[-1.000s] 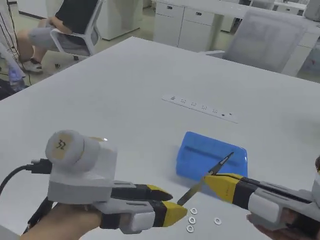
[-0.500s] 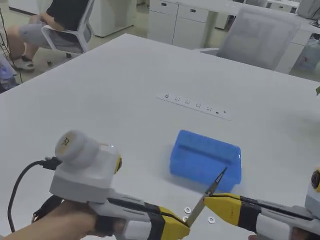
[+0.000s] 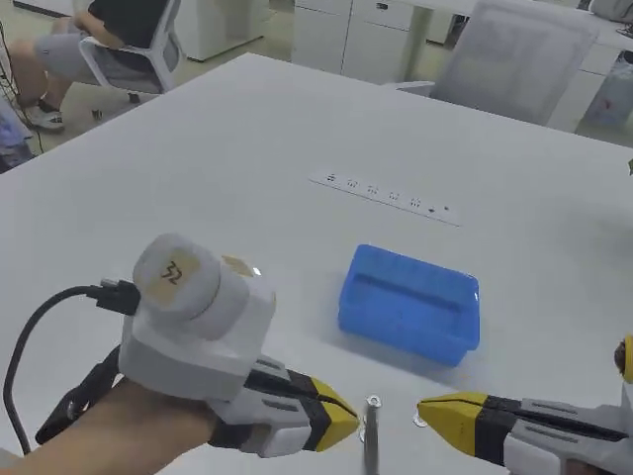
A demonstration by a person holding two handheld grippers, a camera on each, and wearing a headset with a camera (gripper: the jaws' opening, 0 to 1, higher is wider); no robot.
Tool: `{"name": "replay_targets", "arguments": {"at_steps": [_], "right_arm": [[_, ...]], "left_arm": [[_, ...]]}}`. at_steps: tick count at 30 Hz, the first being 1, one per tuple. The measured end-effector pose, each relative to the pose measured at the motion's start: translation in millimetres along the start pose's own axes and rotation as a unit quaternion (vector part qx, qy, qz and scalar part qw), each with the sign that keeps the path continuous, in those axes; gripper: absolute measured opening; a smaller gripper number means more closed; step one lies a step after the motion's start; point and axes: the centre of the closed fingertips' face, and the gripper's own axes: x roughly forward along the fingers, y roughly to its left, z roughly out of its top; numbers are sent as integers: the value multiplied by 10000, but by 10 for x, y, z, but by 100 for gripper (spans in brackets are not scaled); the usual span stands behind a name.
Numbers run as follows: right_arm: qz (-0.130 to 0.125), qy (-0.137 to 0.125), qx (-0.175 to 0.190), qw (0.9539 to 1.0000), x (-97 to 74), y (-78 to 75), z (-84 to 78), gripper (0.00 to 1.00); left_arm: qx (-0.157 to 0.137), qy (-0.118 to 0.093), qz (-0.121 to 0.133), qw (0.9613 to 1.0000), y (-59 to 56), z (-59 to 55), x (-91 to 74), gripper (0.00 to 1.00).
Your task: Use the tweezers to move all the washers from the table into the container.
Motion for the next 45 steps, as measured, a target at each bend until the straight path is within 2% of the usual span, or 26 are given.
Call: {"name": "replay_targets", "arguments": {"at_steps": [2,4,5,6,7,8,9,10,11,13,14,15,17,18,20,24,28,31,33,36,38,41,42,44,45], "right_arm": [[-63,260,-320,9991,69,6,-85,8],[-172,684,-760,9946,170,-1,-235,13],[-315,895,-886,9915,234,-45,-334,15],[-327,1130,-907,9889,255,-72,-442,16],[-323,1244,-890,9877,280,-86,-510,15],[-329,1218,-801,9888,304,-90,-543,15],[-325,1195,-779,9892,315,-97,-566,15],[-348,1168,-681,9902,304,-106,-602,15],[-363,1128,-529,9915,279,-115,-640,15],[-392,1105,-404,9923,243,-132,-682,15],[-429,1082,-376,9925,226,-145,-691,15],[-505,1030,-304,9929,191,-161,-707,15],[-539,942,-148,9940,172,-165,-709,15],[-540,907,-22,9944,164,-165,-721,15],[-570,906,19,9943,160,-179,-741,15],[-615,946,63,9936,177,-199,-771,13],[-564,1008,64,9933,223,-189,-760,12],[-573,1006,42,9933,246,-206,-746,12],[-551,982,94,9936,269,-197,-734,11],[-560,1017,86,9932,299,-177,-741,11],[-561,1064,133,9926,309,-162,-764,10],[-565,1028,366,9924,324,-137,-787,10],[-554,964,586,9921,346,-135,-792,10],[-598,897,782,9911,377,-163,-791,9],[-641,870,761,9912,387,-177,-785,9]], "left_arm": [[38,-37,8,10000,-23,13,5,0],[78,-21,-1,10000,-43,-9,32,0],[125,38,88,9999,-10,-56,54,0],[108,88,233,9996,45,-94,63,0],[62,175,335,9993,89,-146,74,0],[29,314,421,9986,133,-214,87,0],[17,351,562,9978,185,-248,95,0],[33,350,524,9980,189,-276,131,0],[-66,488,577,9971,204,-330,145,0],[120,538,882,9946,292,-351,161,0],[134,626,1021,9927,345,-390,174,5],[286,716,1117,9907,393,-417,201,11],[315,762,1428,9863,518,-449,237,24],[372,851,1438,9852,574,-498,265,27],[312,910,1577,9828,650,-533,289,25],[437,1206,1465,9809,736,-667,376,17],[432,1210,1353,9824,760,-695,411,3],[550,1253,1241,9828,747,-703,421,3],[634,1341,1270,9807,781,-726,418,2],[760,1374,1196,9803,771,-717,411,2],[916,1373,1234,9785,776,-697,404,2],[792,1342,1166,9809,721,-673,398,1],[768,1319,1145,9816,695,-662,392,1],[789,1345,1128,9813,670,-656,376,1],[788,1394,1122,9807,655,-655,367,1]]}}
